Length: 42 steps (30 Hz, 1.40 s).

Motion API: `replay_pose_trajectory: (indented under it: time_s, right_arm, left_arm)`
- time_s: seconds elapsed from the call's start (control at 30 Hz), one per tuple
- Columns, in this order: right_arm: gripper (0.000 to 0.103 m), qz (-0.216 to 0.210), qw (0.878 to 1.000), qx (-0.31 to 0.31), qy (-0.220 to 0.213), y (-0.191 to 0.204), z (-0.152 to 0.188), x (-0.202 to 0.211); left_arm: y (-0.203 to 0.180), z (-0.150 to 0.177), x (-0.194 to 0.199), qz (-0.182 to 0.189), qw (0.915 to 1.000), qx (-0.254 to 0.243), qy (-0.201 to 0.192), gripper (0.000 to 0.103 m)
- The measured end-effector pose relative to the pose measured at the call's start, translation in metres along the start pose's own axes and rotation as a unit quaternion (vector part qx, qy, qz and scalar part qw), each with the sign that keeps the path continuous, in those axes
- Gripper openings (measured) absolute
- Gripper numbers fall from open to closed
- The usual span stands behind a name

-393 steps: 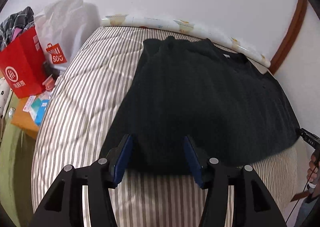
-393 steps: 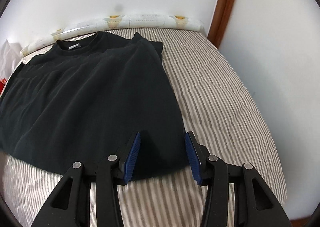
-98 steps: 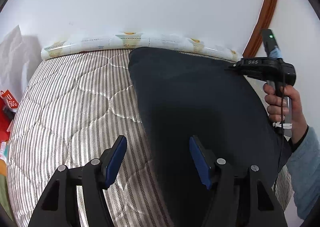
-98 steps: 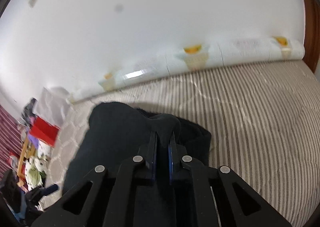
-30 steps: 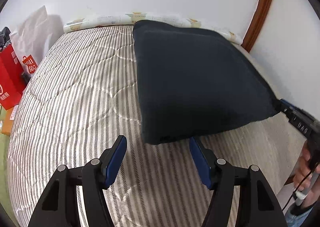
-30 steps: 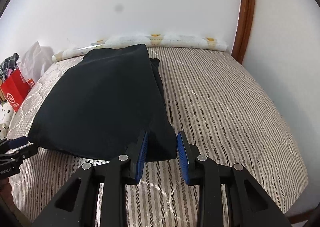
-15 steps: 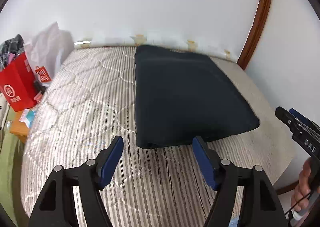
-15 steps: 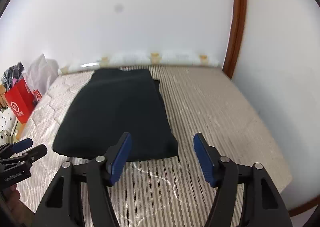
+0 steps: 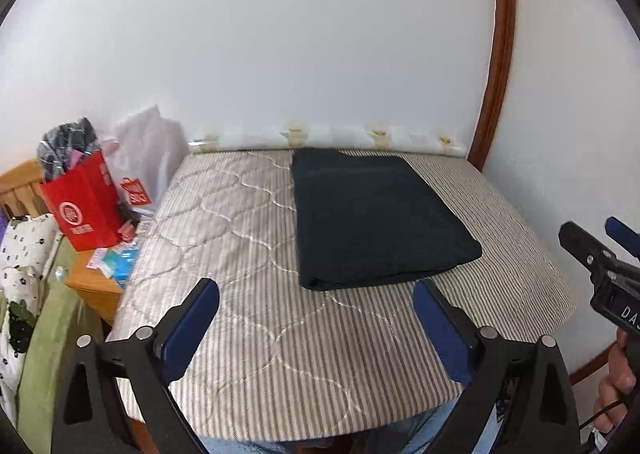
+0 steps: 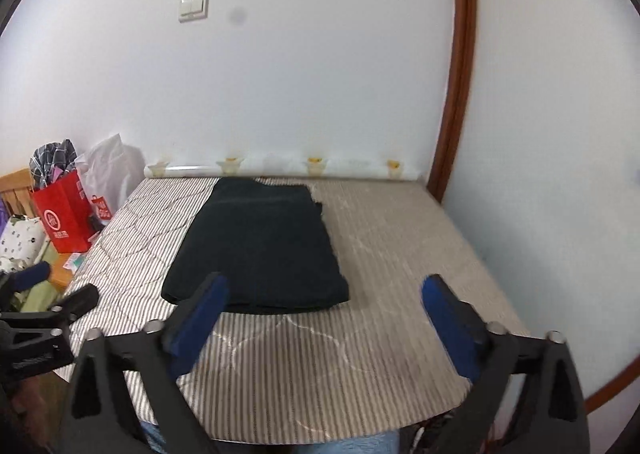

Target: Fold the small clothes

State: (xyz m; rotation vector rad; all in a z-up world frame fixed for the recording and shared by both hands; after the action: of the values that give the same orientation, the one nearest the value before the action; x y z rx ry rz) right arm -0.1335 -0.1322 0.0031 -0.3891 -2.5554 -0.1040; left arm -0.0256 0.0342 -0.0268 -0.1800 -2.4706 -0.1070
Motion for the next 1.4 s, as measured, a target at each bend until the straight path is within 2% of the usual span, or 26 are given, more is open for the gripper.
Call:
replay_pose_trajectory:
  time_s: [0.2,0.33,1.4]
  right_arm:
    - [0.103,-0.003,1.000,-0.012,0.003,-0.010,0.012,0.019]
    - [0.103,0.008,1.000,-0.009,-0.002,-0.012,0.015,0.027]
    - [0.103,0.016,1.000,-0.008,-0.003,-0.020,0.025,0.034]
  left_arm:
    - [0.003,0.012,0.026,-0.022,0.9995,-0.004,-0.024,0.101]
    - [0.003,0.017,0.032,-0.017,0.9995,-0.001,-0.026,0.101]
    - [0.001,0.024,0.035,-0.034,0.9992,0.000,-0.023,0.101]
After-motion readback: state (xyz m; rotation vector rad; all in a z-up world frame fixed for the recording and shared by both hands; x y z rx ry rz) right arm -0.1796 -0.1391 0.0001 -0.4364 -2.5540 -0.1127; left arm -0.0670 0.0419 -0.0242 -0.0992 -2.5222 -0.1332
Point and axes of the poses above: each gripper's, at about its wrist camera, not at the fingertips, and x roughly against the way its jaws point, y to its left, z to its underside, the point moved 2 cm from there along -x, roughly the way its jaws point, and after that the axes turned 2 degrees about -x, right-handed, at the moved point
